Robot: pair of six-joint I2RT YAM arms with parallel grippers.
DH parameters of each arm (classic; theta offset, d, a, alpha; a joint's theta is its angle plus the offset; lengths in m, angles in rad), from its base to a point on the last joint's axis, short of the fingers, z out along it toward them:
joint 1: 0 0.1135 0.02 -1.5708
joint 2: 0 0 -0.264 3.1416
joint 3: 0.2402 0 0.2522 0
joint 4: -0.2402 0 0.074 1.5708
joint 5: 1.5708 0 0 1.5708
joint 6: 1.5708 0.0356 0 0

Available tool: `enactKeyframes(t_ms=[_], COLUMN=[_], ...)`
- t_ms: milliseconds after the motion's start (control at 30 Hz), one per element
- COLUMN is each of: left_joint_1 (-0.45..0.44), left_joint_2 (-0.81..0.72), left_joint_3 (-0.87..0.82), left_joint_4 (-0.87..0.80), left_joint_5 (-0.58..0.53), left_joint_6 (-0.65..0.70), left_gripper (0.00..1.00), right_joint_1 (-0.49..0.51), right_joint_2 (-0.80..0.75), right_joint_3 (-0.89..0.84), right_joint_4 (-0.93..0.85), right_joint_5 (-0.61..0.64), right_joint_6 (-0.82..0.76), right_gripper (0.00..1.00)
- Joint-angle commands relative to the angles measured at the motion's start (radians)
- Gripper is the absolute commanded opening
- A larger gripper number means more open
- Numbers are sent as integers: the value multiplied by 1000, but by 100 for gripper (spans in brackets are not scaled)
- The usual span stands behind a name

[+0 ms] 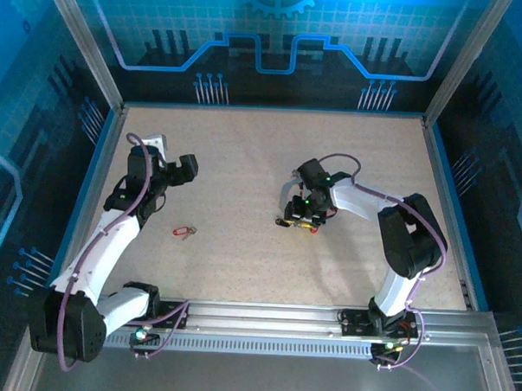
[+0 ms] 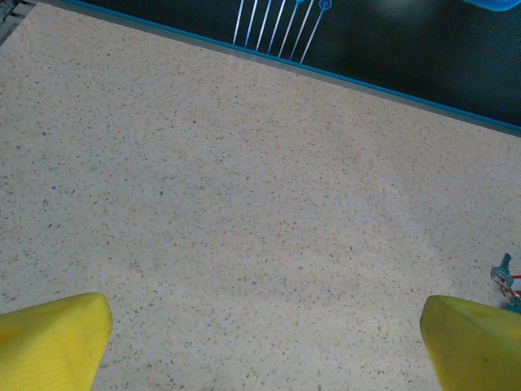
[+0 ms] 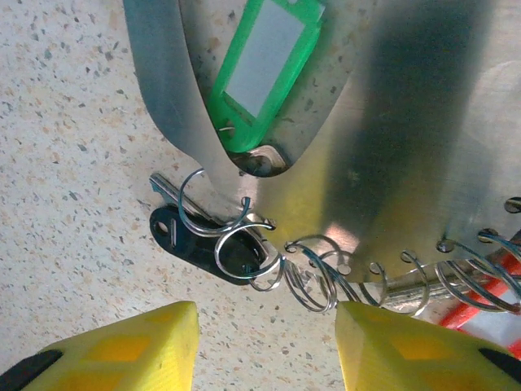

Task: Put the keys on the keyring

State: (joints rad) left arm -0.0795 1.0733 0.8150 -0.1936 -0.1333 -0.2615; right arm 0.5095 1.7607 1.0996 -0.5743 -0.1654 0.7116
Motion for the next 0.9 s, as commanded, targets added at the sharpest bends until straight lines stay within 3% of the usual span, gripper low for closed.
enactKeyframes(t_ms=[0, 400, 633, 867], left_joint_1=[1, 1, 0, 0], left_joint_2=[2, 0, 0, -3], left_joint_3=[-10, -10, -9, -12], left_joint_4=[17, 16, 16, 19], left_joint_5=[12, 9, 10, 7], left_joint_6=[-5, -5, -6, -4], left_gripper=[99, 99, 99, 99], right_joint_1=[-3, -4, -19, -28], right_joint_2=[23, 16, 38, 2], right_joint_3=[-18, -22, -42, -87], right_joint_4=[-5, 0, 53, 96], right_joint_5=[-1, 22, 7, -2], right_joint_6=[11, 11, -15, -26], right_gripper=[49, 47, 40, 41])
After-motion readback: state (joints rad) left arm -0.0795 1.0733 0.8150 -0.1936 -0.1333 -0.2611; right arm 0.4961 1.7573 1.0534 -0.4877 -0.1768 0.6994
